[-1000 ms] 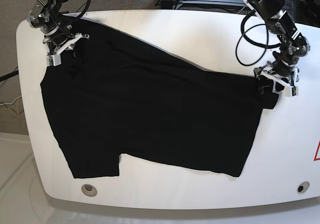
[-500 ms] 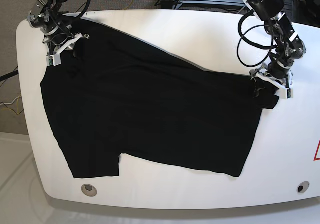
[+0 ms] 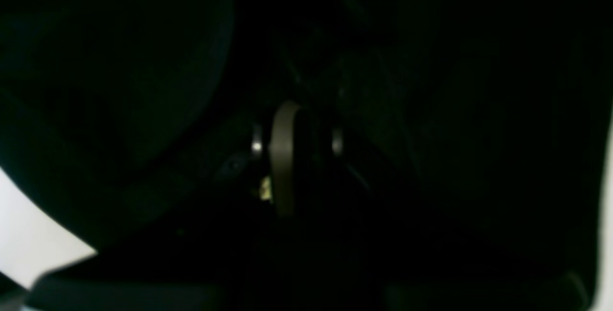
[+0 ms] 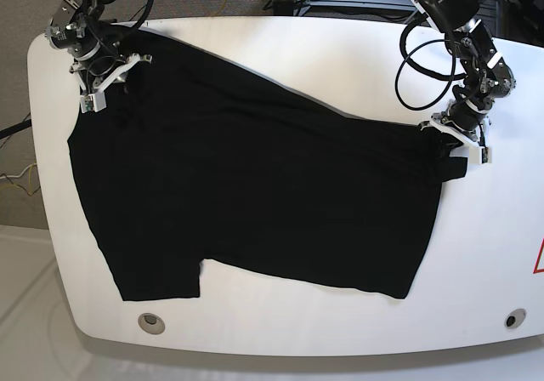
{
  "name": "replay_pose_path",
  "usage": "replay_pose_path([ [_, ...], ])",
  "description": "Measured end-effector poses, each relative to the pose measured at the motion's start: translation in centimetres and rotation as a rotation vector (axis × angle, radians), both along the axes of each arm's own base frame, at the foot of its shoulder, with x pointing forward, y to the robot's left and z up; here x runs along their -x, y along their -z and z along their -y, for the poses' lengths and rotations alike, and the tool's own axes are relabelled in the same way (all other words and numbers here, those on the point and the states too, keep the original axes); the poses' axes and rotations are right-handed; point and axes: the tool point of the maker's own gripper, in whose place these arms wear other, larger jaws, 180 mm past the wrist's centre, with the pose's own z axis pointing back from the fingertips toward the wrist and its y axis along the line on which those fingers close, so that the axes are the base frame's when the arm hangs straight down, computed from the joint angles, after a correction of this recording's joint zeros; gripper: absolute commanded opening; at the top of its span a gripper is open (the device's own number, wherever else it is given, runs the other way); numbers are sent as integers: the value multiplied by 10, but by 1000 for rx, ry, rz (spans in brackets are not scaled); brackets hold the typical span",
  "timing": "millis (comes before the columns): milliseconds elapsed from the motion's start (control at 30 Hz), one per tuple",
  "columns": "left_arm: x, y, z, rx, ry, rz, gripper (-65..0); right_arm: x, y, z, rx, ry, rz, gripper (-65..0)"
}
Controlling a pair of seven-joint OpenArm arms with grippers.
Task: Fold the T-shirt properly
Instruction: 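Return the left gripper with its corner back toward the table edge, then pull both held corners apart along the table edge, stretching the shirt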
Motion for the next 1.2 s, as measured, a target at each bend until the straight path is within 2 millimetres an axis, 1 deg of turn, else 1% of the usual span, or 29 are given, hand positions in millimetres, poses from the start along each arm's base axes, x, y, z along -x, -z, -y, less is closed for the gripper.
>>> replay_pose_path([
  [33,0,0,0,0,1,0,-608,2,-2,0,16,-9,-5,-422],
  [67,0,0,0,0,1,0,-608,5,-4,1,38,-12,-20,-402],
  [133,0,0,0,0,1,0,-608,8,-16,4,83,-23,-11,-281],
  [167,0,0,0,0,1,-1,-608,10,-19,6,102,-21,-14,-248],
  [200,0,0,0,0,1,-1,-608,10,-26,7,119,-29,-2,-200],
  [267,1,1,0,0,1,-3,-608,7,-35,9,150,-35,15,-154],
  [367,2,1,0,-1,1,-3,-608,-1,-48,9,156,-37,70,-154],
  [467,2,0,1,0,3,1,-608,0,-51,10,150,-31,83,-164],
  [733,3,1,1,1,3,1,-608,29,-44,37,192,45,12,-164],
  [967,3,1,0,-1,3,-1,-608,57,-41,53,213,93,-39,-166],
  [1200,3,1,0,-1,4,0,-608,74,-45,73,237,175,-46,-165],
])
